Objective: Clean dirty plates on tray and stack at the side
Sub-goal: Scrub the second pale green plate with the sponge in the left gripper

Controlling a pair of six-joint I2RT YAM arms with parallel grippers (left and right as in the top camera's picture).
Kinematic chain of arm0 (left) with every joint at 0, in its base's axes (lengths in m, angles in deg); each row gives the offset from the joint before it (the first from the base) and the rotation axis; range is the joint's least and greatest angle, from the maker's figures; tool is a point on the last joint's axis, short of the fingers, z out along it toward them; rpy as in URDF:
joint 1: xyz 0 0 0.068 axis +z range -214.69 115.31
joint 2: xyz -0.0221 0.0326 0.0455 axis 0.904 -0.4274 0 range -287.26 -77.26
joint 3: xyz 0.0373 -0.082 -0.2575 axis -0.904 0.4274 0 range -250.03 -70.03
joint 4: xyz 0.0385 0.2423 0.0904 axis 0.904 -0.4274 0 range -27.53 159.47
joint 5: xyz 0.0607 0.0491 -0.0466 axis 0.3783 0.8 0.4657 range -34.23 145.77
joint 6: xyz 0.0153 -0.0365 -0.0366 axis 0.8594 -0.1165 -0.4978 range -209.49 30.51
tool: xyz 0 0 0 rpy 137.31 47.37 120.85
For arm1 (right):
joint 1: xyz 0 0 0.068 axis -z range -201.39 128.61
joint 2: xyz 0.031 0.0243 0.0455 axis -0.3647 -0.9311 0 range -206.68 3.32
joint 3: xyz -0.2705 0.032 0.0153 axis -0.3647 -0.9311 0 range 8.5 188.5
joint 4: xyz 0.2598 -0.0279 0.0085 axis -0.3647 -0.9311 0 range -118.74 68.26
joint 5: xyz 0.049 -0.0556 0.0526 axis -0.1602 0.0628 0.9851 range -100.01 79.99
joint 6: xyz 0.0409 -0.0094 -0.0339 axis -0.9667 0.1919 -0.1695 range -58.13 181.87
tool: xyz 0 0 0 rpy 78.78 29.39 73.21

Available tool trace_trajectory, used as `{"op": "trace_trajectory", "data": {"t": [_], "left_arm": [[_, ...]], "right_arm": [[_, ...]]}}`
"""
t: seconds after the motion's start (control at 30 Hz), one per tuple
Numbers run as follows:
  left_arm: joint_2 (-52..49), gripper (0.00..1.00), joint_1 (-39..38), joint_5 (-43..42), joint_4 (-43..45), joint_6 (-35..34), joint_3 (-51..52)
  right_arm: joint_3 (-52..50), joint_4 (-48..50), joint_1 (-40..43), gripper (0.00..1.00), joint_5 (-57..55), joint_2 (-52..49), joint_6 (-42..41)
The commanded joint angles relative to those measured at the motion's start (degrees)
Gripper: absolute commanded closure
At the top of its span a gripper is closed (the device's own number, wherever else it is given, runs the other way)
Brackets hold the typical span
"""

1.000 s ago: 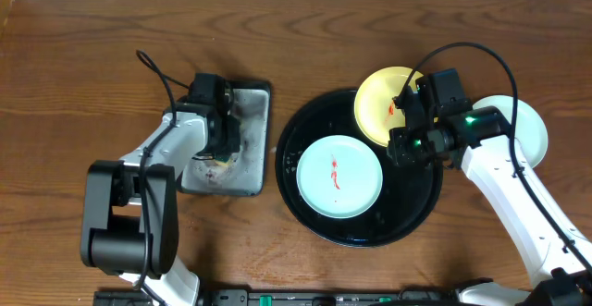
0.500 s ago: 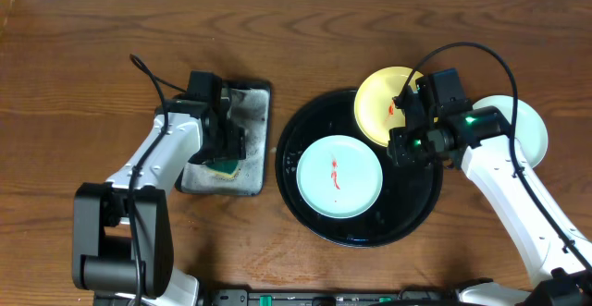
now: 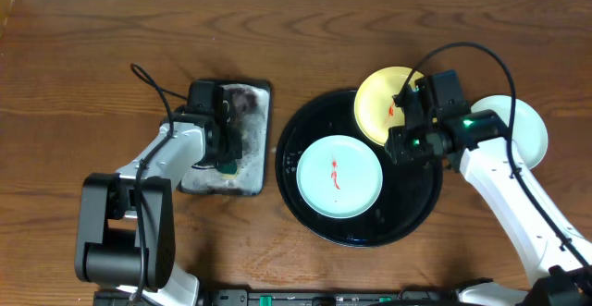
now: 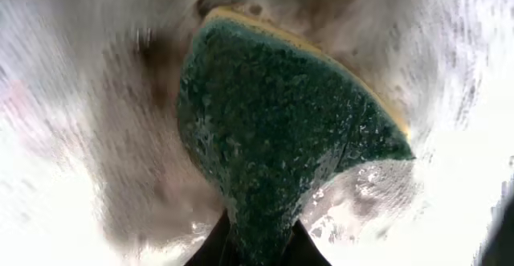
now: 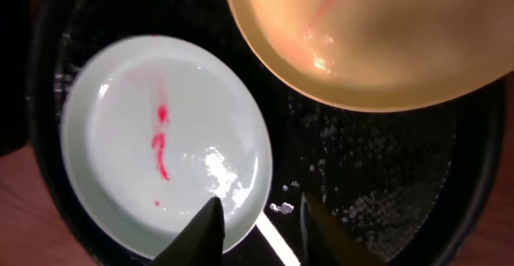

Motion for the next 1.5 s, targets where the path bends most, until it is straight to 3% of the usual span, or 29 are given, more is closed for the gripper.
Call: {"op": "trace_trajectory", "data": {"t": [0.0,0.23,0.4,0.6,0.7,0.8,0.83,1.47], "left_arm": [[1.38,0.93,-0.22,-1.09,-5.75,-1.79,-1.77],[10.32,0.92,-0.76,-4.85,-16.70,-1.77,-9.75],[17.70,0.93,-3.87,-12.15,-17.59,-2.01,-10.34],[19.71,0.93,-11.10,-12.79,-17.31,-9.38,-10.29],[18.71,0.93,-15.13,-12.79,-15.67,-11.91,-10.27],[17.05,0.92,-19.37,-12.74,-12.04,-14.08,-10.27],[16.46,0.92,-20.33,-12.74,-11.06,-15.15,-10.27],[-7.39,0.92,-34.32,-18.14,6.56,-33.70,-10.27]], "right_arm": [[-4.72,1.44,0.09,0.73,-1.01,0.02,-3.04],[-11.45,7.04,0.07,0.77,0.61,0.02,-2.99],[-16.55,14.99,-0.13,0.78,3.13,-0.02,-5.20],[-20.20,21.68,-0.85,0.77,5.73,-2.01,-5.79],[-20.20,24.48,-1.64,0.79,6.91,-4.31,-5.53],[-20.17,26.62,-2.12,0.98,2.67,-7.63,-7.74],[-20.17,26.80,-2.05,0.99,0.42,-8.11,-8.72],[-19.37,23.10,-1.40,0.99,-4.04,-8.00,-13.53]]}}
